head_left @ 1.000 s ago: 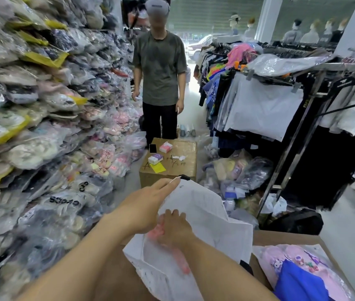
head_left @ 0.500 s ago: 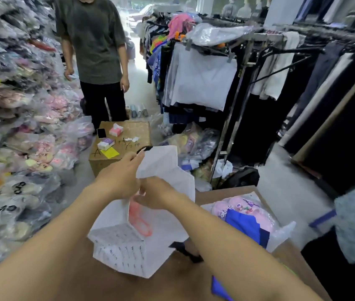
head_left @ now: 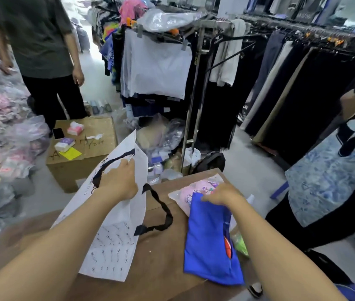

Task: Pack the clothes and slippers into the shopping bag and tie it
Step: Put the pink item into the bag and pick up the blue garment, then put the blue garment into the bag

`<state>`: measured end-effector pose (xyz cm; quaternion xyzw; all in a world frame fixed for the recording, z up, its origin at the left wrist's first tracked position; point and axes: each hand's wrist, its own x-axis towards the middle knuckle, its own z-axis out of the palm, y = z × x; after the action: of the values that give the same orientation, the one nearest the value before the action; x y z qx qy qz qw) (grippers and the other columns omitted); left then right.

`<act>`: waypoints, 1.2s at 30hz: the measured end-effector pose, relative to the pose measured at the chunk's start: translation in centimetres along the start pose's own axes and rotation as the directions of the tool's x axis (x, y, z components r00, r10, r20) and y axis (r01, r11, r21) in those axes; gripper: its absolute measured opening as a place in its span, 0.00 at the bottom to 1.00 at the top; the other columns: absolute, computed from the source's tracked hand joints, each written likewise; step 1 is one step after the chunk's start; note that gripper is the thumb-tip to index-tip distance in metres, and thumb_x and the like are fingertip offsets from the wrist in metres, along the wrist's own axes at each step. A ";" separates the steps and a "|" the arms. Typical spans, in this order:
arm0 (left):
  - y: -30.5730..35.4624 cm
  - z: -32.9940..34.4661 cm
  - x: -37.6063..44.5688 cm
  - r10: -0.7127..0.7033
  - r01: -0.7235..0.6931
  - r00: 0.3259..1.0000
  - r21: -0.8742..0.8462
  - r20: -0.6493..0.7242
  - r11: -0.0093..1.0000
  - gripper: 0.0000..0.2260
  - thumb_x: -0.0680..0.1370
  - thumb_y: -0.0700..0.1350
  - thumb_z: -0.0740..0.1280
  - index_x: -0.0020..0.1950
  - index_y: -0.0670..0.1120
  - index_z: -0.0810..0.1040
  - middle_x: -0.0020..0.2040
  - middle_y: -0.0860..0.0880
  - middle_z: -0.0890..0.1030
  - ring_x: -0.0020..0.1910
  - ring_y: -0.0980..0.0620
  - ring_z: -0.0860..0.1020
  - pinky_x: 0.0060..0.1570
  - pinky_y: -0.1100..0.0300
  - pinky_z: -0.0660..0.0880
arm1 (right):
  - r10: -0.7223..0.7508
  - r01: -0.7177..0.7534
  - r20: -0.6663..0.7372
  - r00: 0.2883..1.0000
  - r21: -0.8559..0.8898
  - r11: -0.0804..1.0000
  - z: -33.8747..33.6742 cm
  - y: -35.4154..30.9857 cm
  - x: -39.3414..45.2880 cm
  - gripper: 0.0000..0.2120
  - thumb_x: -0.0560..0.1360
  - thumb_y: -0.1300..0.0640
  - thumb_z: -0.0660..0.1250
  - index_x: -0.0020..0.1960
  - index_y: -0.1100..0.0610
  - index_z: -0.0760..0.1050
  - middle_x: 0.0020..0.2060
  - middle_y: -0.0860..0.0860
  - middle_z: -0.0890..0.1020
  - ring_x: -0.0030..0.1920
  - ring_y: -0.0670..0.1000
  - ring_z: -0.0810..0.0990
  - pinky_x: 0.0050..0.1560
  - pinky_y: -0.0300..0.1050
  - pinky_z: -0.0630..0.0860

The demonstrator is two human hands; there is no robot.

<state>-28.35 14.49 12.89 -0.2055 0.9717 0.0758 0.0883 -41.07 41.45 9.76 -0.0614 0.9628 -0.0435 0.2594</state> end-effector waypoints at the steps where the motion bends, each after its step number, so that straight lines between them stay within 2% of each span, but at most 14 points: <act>1: 0.1 0.1 0.0 0.004 -0.004 1.000 0.005 0.001 1.000 0.30 0.77 0.46 0.59 0.76 0.47 0.52 0.72 0.48 0.61 0.59 0.36 0.75 0.47 0.47 0.73 | 0.053 -0.048 0.107 0.993 -0.056 0.997 0.2 1.0 0.3 0.41 0.69 0.31 0.69 0.72 0.58 0.71 0.69 0.54 0.75 0.66 0.57 0.76 0.64 0.48 0.74; 3: 0.1 0.3 0.1 0.005 -0.005 1.000 0.001 0.007 1.000 0.29 0.76 0.46 0.59 0.76 0.47 0.54 0.71 0.48 0.62 0.60 0.36 0.75 0.49 0.46 0.74 | 0.125 -0.090 0.294 0.948 -0.128 0.988 0.7 2.5 0.6 0.50 0.65 0.28 0.71 0.75 0.59 0.66 0.71 0.54 0.73 0.68 0.57 0.74 0.67 0.50 0.72; 5: -0.2 0.2 0.3 0.002 -0.002 1.000 -0.019 0.001 1.000 0.28 0.76 0.45 0.59 0.75 0.46 0.54 0.71 0.48 0.63 0.60 0.36 0.74 0.51 0.44 0.75 | 0.156 -0.115 0.439 0.885 -0.118 0.986 1.7 3.5 0.6 0.52 0.65 0.31 0.73 0.77 0.61 0.61 0.73 0.55 0.71 0.69 0.58 0.73 0.68 0.51 0.71; 7: -0.5 -0.1 0.4 -0.014 0.013 1.000 -0.038 -0.011 0.999 0.29 0.77 0.45 0.59 0.76 0.46 0.53 0.72 0.48 0.62 0.61 0.37 0.74 0.51 0.44 0.76 | 0.148 -0.137 0.496 0.855 -0.060 0.989 3.0 3.9 0.8 0.53 0.64 0.33 0.76 0.77 0.61 0.61 0.72 0.55 0.73 0.66 0.57 0.76 0.67 0.51 0.73; 11: -1.1 -0.8 0.1 -0.059 0.057 0.998 -0.062 -0.033 0.996 0.31 0.77 0.45 0.58 0.78 0.47 0.50 0.74 0.49 0.60 0.63 0.38 0.73 0.49 0.48 0.72 | 0.073 -0.142 0.427 0.901 0.131 0.981 5.3 3.4 1.9 0.56 0.58 0.37 0.81 0.76 0.59 0.62 0.71 0.54 0.73 0.66 0.58 0.76 0.67 0.53 0.74; 14: -1.6 -1.1 -0.2 -0.075 0.072 0.997 -0.072 -0.033 0.995 0.31 0.78 0.46 0.58 0.79 0.47 0.48 0.75 0.49 0.58 0.64 0.38 0.72 0.48 0.50 0.69 | 0.008 -0.112 0.369 0.930 0.261 0.959 5.1 2.0 1.2 0.44 0.65 0.44 0.80 0.73 0.61 0.66 0.69 0.54 0.74 0.64 0.57 0.77 0.64 0.50 0.75; 16: -2.0 -1.2 -0.5 -0.082 0.079 0.996 -0.083 -0.028 0.993 0.32 0.78 0.46 0.57 0.79 0.47 0.47 0.76 0.49 0.57 0.66 0.39 0.71 0.49 0.50 0.70 | -0.025 -0.095 0.324 0.946 0.349 0.932 5.1 1.2 0.9 0.36 0.69 0.48 0.78 0.70 0.62 0.69 0.63 0.54 0.77 0.57 0.56 0.78 0.57 0.47 0.76; 18: -2.3 -1.2 -0.7 -0.081 0.078 0.996 -0.102 -0.026 0.992 0.32 0.78 0.46 0.57 0.79 0.48 0.47 0.76 0.49 0.57 0.66 0.39 0.71 0.48 0.50 0.70 | -0.061 -0.078 0.302 0.951 0.429 0.900 5.4 0.5 0.7 0.32 0.69 0.49 0.77 0.66 0.62 0.72 0.57 0.53 0.79 0.52 0.54 0.80 0.49 0.45 0.78; 22: -2.8 -1.6 -1.4 -0.083 0.076 0.996 -0.140 -0.042 0.987 0.30 0.78 0.46 0.57 0.78 0.49 0.49 0.74 0.49 0.60 0.62 0.40 0.72 0.45 0.51 0.71 | -0.155 -0.087 0.315 0.936 0.638 0.765 5.7 -0.7 0.1 0.27 0.65 0.50 0.79 0.59 0.58 0.76 0.53 0.52 0.84 0.50 0.54 0.84 0.52 0.50 0.83; 25: -3.4 -2.2 -1.9 -0.087 0.080 0.996 -0.161 -0.036 0.984 0.30 0.78 0.46 0.57 0.79 0.49 0.49 0.75 0.51 0.59 0.63 0.41 0.72 0.48 0.51 0.72 | -0.228 -0.040 0.289 0.930 0.696 0.717 4.6 -1.9 -0.9 0.16 0.69 0.55 0.77 0.52 0.56 0.75 0.48 0.52 0.84 0.46 0.53 0.84 0.46 0.48 0.83; 28: -4.2 -2.9 -2.7 -0.083 0.075 0.996 -0.197 -0.033 0.977 0.30 0.78 0.47 0.58 0.79 0.50 0.50 0.76 0.53 0.58 0.63 0.42 0.72 0.54 0.48 0.74 | -0.308 0.042 0.225 0.924 0.742 0.670 2.1 -3.1 -1.6 0.25 0.67 0.55 0.78 0.61 0.56 0.75 0.53 0.55 0.85 0.50 0.57 0.86 0.54 0.55 0.83; 31: -5.6 -3.5 -3.4 -0.077 0.067 0.996 -0.240 -0.036 0.968 0.31 0.77 0.47 0.59 0.79 0.52 0.51 0.76 0.55 0.57 0.64 0.44 0.72 0.56 0.49 0.74 | -0.397 0.126 0.121 0.910 0.831 0.542 -1.7 -4.4 -2.8 0.20 0.70 0.57 0.77 0.60 0.56 0.77 0.52 0.57 0.86 0.51 0.59 0.86 0.57 0.59 0.81; 34: -6.9 -3.9 -4.0 -0.052 0.040 0.998 -0.303 -0.032 0.952 0.34 0.76 0.47 0.60 0.79 0.54 0.49 0.75 0.56 0.59 0.65 0.47 0.71 0.60 0.49 0.73 | -0.504 0.191 0.030 0.863 0.905 0.381 -5.7 -6.5 -5.2 0.15 0.73 0.60 0.73 0.59 0.57 0.78 0.51 0.57 0.87 0.49 0.59 0.86 0.55 0.56 0.81; 36: -7.5 -4.3 -4.5 -0.040 0.024 0.998 -0.334 -0.040 0.942 0.34 0.76 0.45 0.61 0.80 0.54 0.50 0.76 0.56 0.59 0.67 0.47 0.69 0.63 0.50 0.72 | -0.552 0.215 -0.007 0.834 0.925 0.313 -7.6 -8.1 -6.7 0.10 0.74 0.60 0.71 0.55 0.57 0.79 0.50 0.57 0.87 0.48 0.59 0.85 0.55 0.55 0.79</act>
<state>-21.76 8.64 17.11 -0.2350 0.9432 0.2328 0.0309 -38.41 34.74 20.54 -0.1495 0.6863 -0.6017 0.3801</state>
